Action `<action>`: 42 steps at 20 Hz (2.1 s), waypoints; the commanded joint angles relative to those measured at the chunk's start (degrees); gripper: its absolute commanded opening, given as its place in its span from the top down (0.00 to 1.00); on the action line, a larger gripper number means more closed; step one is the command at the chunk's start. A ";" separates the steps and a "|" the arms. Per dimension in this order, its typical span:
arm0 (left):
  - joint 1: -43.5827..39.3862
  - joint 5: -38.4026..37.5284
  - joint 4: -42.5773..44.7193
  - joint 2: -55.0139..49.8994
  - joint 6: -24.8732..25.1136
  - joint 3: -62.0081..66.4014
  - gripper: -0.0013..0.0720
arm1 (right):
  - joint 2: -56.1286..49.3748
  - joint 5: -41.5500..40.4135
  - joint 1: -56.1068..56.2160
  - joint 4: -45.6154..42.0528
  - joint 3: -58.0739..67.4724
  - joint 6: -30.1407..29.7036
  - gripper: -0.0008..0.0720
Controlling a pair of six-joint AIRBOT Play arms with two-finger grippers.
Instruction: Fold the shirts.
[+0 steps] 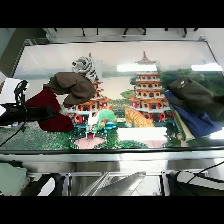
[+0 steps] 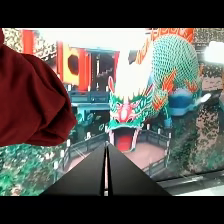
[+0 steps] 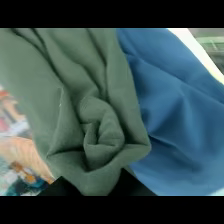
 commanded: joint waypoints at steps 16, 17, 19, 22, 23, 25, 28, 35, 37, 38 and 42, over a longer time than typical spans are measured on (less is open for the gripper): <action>0.04 -1.29 -0.11 -1.77 0.26 0.07 0.96 | 6.05 3.08 -0.26 -11.08 -10.03 2.67 0.03; 0.00 -1.49 -0.37 -1.70 0.24 0.07 0.96 | 7.41 4.48 -0.55 -11.58 -8.74 2.71 0.03; -0.42 -1.38 -1.84 -2.21 0.24 0.07 0.96 | 10.58 8.50 -0.83 -14.12 -6.38 3.67 0.03; -3.96 -1.53 -1.99 -4.00 0.31 0.07 0.96 | 16.28 12.52 -0.42 -14.97 -5.88 4.13 0.03; -5.70 -1.53 -1.99 -4.81 0.48 0.07 0.96 | 18.53 12.61 0.79 -14.12 -5.88 5.38 0.03; -9.27 -1.53 -1.92 -6.01 0.85 0.07 0.96 | 22.95 10.49 5.84 -10.19 -5.90 6.40 0.03; -14.03 -1.42 -1.31 -5.46 0.72 0.11 0.96 | 26.05 1.95 21.53 0.42 -6.29 10.25 0.21; -18.27 -1.33 -0.94 1.14 0.48 0.11 0.96 | 11.98 -20.68 67.14 -1.70 -10.23 11.43 0.95; -18.03 -1.29 -0.87 2.84 0.48 0.09 0.96 | 7.72 -22.18 69.81 -1.51 -10.23 11.06 0.94; -17.46 -1.40 -0.94 3.65 0.46 0.09 0.96 | 6.36 -22.82 70.05 -1.25 -10.23 11.06 0.94; -17.33 -1.22 -0.96 5.66 0.50 0.11 0.96 | 5.40 -25.29 69.96 -1.07 -10.23 9.05 0.94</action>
